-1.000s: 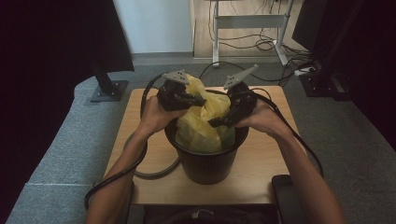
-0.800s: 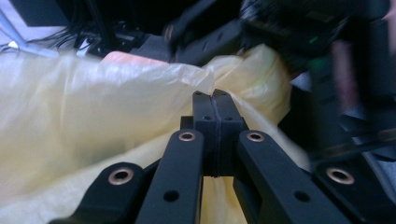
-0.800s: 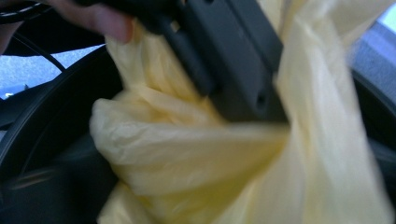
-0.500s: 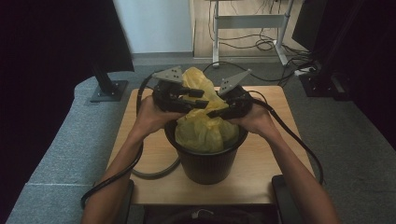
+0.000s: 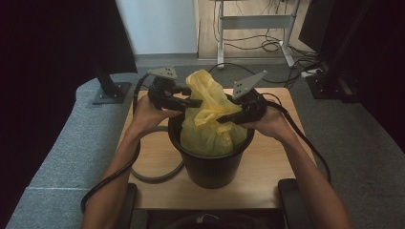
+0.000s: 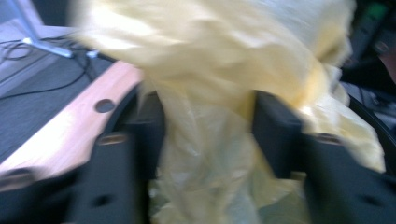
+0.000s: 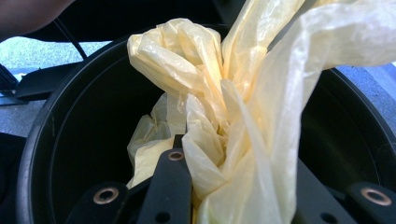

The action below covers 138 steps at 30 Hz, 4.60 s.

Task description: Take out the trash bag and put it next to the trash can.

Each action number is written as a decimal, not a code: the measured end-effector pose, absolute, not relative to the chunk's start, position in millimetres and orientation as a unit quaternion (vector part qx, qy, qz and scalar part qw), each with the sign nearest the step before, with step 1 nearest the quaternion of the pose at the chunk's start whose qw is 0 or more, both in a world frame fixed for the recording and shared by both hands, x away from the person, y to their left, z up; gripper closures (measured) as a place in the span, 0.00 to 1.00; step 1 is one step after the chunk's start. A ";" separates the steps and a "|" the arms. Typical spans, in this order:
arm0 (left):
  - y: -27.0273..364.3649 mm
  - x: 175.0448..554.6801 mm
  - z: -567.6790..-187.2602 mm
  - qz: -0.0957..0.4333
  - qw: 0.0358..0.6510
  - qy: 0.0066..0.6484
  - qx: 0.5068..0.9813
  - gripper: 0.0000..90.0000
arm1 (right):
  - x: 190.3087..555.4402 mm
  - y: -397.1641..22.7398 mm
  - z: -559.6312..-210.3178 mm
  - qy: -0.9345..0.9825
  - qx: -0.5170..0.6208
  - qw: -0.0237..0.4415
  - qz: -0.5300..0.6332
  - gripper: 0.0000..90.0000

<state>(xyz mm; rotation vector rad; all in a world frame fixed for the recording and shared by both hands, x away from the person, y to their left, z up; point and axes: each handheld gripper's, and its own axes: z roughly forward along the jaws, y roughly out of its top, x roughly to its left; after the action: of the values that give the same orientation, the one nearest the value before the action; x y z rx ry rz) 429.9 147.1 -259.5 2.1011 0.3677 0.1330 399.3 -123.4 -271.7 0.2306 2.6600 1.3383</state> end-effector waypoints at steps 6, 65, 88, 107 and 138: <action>123.8 414.8 -256.7 0.040 0.468 0.099 0.877 0.89 | 407.8 -112.5 -273.7 0.885 0.108 0.082 0.446 0.61; 142.8 398.6 -244.6 0.044 0.521 0.119 0.844 0.41 | 407.2 -98.6 -274.5 0.887 0.107 0.061 0.444 0.84; 132.0 411.7 -259.9 0.070 0.407 0.134 0.901 0.98 | 407.4 -121.3 -263.9 0.875 0.129 0.039 0.466 0.72; 140.0 399.8 -240.8 0.026 0.500 0.128 0.856 0.48 | 408.0 -105.9 -272.9 0.872 0.136 0.047 0.469 0.83; 134.9 395.5 -241.0 0.043 0.508 0.113 0.853 0.59 | 402.2 -87.5 -278.2 0.888 0.105 0.040 0.445 0.85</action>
<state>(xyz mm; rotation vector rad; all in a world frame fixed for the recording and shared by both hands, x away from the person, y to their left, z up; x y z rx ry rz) 395.5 134.9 -241.0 2.0552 0.2725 0.1029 402.2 -87.5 -278.2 0.3224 2.7215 1.3641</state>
